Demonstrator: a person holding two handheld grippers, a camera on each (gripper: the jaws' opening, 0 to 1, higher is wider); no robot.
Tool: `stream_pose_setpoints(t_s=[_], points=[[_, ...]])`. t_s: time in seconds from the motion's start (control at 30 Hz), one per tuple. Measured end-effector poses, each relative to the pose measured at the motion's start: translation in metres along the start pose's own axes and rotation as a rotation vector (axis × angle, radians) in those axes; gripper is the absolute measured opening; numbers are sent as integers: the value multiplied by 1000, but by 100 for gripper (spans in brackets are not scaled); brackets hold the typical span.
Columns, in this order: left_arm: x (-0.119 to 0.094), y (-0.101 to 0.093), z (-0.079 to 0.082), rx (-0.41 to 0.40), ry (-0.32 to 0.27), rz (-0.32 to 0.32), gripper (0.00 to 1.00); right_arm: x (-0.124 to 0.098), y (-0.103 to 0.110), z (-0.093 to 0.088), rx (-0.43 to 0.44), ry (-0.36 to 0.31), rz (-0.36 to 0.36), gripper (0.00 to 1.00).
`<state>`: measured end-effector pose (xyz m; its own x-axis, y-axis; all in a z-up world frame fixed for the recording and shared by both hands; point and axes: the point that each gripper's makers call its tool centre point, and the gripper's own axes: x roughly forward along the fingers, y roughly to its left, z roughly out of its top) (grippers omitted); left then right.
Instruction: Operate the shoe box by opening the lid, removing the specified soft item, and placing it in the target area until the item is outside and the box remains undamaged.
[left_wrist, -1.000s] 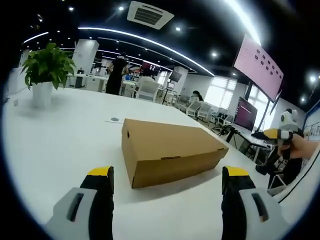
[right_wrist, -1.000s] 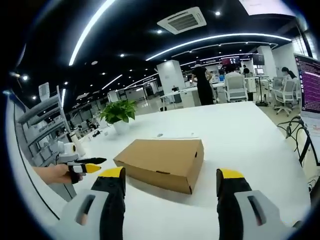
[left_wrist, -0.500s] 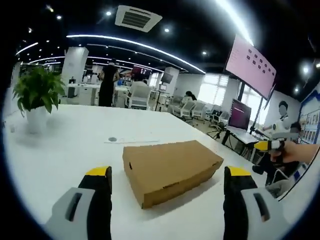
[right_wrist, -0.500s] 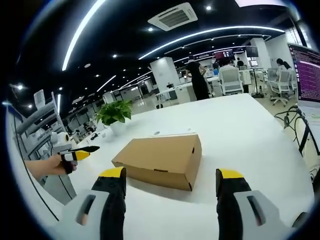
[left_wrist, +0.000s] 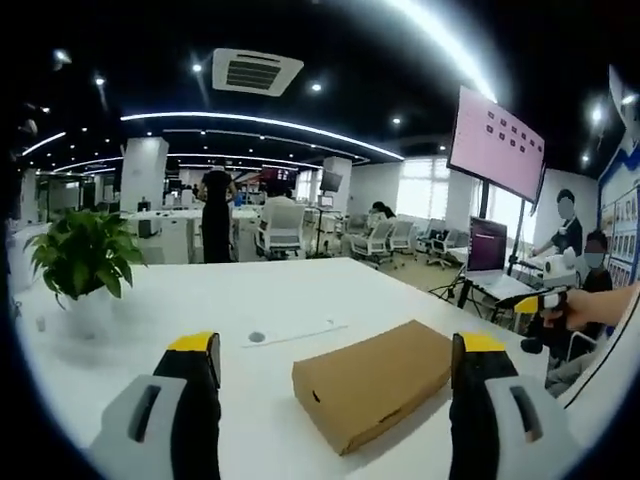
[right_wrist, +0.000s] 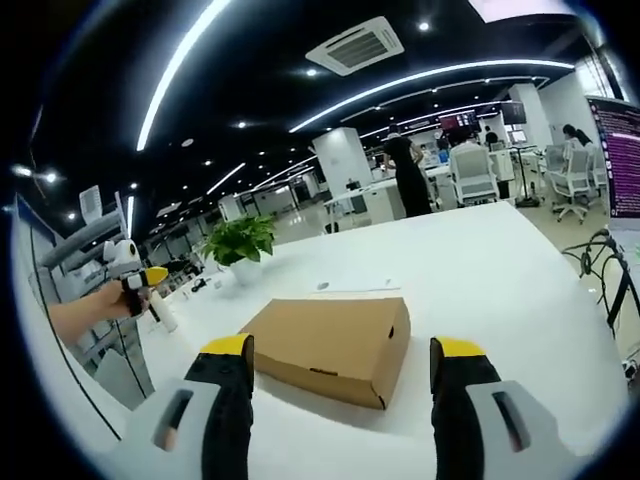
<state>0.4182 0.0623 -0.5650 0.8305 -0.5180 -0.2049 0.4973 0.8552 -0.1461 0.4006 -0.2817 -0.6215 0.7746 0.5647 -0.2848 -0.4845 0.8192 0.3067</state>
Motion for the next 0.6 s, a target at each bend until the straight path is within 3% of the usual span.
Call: stream_pose_setpoints(t_s=[0.07, 0.3, 0.6], points=[[4, -7, -15, -20, 29, -8, 96, 3, 0, -1, -9, 9, 6, 71], [26, -41, -59, -97, 40, -67, 96, 7, 0, -4, -15, 12, 18, 71], [39, -55, -87, -123, 62, -96, 94, 15, 1, -18, -37, 62, 43, 71]])
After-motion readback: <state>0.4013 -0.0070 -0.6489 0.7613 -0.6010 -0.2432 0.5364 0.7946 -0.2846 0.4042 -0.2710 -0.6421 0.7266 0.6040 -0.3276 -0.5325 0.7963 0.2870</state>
